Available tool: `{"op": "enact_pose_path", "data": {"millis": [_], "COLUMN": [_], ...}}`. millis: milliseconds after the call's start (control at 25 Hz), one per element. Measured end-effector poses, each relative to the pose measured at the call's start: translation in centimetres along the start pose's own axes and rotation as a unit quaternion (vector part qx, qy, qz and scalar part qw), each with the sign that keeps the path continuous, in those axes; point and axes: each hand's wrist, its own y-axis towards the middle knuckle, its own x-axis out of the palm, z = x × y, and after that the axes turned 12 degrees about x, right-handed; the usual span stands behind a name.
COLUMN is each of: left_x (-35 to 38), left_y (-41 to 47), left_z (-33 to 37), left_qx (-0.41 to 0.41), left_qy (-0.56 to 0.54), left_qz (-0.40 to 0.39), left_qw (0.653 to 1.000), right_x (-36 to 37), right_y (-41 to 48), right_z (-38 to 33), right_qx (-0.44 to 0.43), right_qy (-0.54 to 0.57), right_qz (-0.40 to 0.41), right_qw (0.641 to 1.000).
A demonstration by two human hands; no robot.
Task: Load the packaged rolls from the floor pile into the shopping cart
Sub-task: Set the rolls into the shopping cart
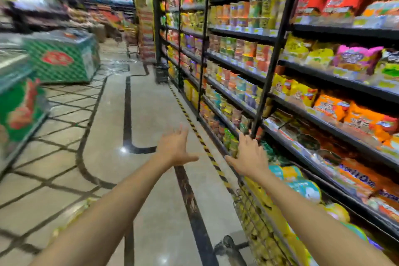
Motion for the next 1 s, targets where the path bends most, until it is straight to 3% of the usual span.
{"op": "enact_pose_path", "data": {"millis": [200, 520, 720, 1000], "left_x": [-0.6, 1.4, 4.3, 8.4], "left_y": [-9.9, -20.9, -18.5, -7.5], "left_z": [-17.0, -33.5, -40.7, -51.3], "left_qx": [-0.191, -0.367, -0.417, -0.477], "left_qy": [0.007, -0.007, -0.012, -0.025], "left_qz": [0.027, 0.003, -0.008, -0.006], "left_qw": [0.981, 0.930, 0.909, 0.879], "right_x": [4.4, 12.2, 17.9, 25.3], "right_y": [-0.2, -2.1, 3.0, 16.7], "right_z": [-18.1, -37.6, -45.1, -56.0], "right_qx": [-0.130, -0.276, -0.307, -0.375], "right_qy": [0.017, 0.041, 0.025, -0.017], "right_qz": [-0.044, -0.138, -0.183, -0.204], "right_qw": [0.990, 0.950, 0.934, 0.904]}}
